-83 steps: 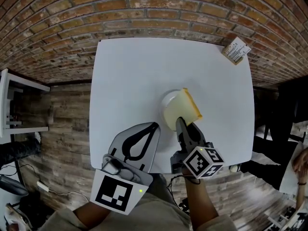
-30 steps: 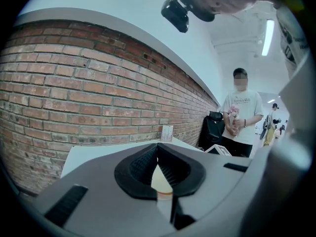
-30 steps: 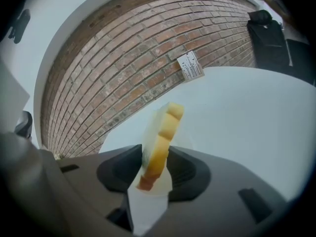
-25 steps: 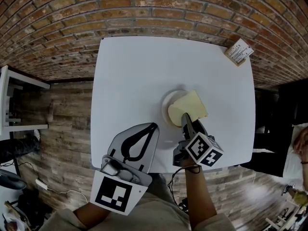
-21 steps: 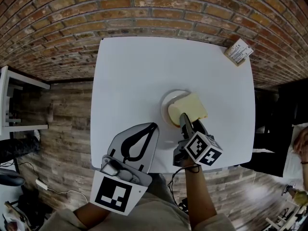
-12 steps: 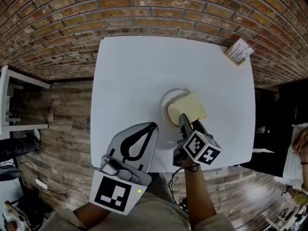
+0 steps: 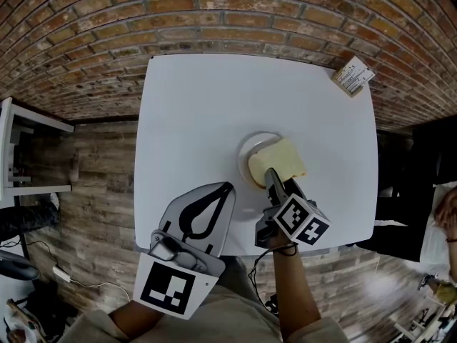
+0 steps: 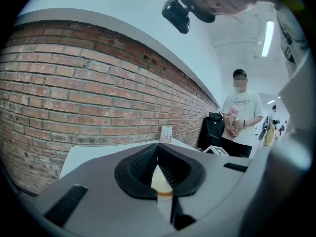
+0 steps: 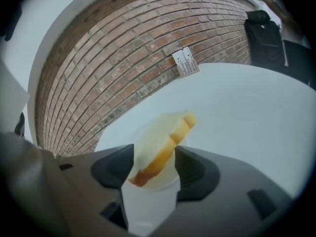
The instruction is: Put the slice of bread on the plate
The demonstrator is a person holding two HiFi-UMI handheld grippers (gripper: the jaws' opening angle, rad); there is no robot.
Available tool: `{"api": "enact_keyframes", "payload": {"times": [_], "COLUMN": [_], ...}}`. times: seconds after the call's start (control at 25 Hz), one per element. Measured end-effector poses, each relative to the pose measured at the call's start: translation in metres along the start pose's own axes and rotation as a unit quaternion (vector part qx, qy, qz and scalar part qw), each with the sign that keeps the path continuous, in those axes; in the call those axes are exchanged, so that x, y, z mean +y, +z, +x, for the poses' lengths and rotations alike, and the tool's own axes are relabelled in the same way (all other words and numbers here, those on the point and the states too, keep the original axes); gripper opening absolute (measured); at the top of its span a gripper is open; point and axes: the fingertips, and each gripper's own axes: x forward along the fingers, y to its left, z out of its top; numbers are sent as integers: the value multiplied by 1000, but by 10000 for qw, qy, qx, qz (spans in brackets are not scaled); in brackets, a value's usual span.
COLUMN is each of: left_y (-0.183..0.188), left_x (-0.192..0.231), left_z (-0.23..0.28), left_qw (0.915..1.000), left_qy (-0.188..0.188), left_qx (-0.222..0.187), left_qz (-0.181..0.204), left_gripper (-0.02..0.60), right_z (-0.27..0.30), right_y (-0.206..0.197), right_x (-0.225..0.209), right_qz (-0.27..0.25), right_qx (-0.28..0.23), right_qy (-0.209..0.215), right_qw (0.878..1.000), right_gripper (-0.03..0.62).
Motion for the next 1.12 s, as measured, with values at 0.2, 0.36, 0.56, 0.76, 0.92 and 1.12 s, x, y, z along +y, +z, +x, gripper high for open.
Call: {"api": "enact_keyframes", "payload": {"times": [0.2, 0.36, 0.56, 0.76, 0.92, 1.12], "left_y": [1, 3, 3, 3, 3, 3], "left_x": [-1, -2, -4, -6, -8, -12], "left_z": [-1, -2, -3, -4, -5, -5], "left_qw": [10000, 10000, 10000, 10000, 10000, 10000], "left_qy": [24, 21, 4, -13, -10, -10], "left_qx": [-34, -62, -71, -74, -76, -94], "left_qz": [2, -3, 2, 1, 19, 4], "left_gripper": [9, 9, 9, 9, 9, 9], "right_z": [-3, -4, -8, -11, -15, -20], "right_y": [-5, -9, -12, -15, -14, -12], "right_x": [-2, -5, -8, -9, -8, -8], "right_qz": [199, 350, 572, 708, 659, 624], "right_qx": [119, 245, 323, 327, 266, 212], "right_qy": [-49, -138, -206, -225, -249, -228], "right_qw": [9997, 9990, 9976, 9967, 9972, 9976], "right_gripper": [249, 249, 249, 249, 249, 249]}}
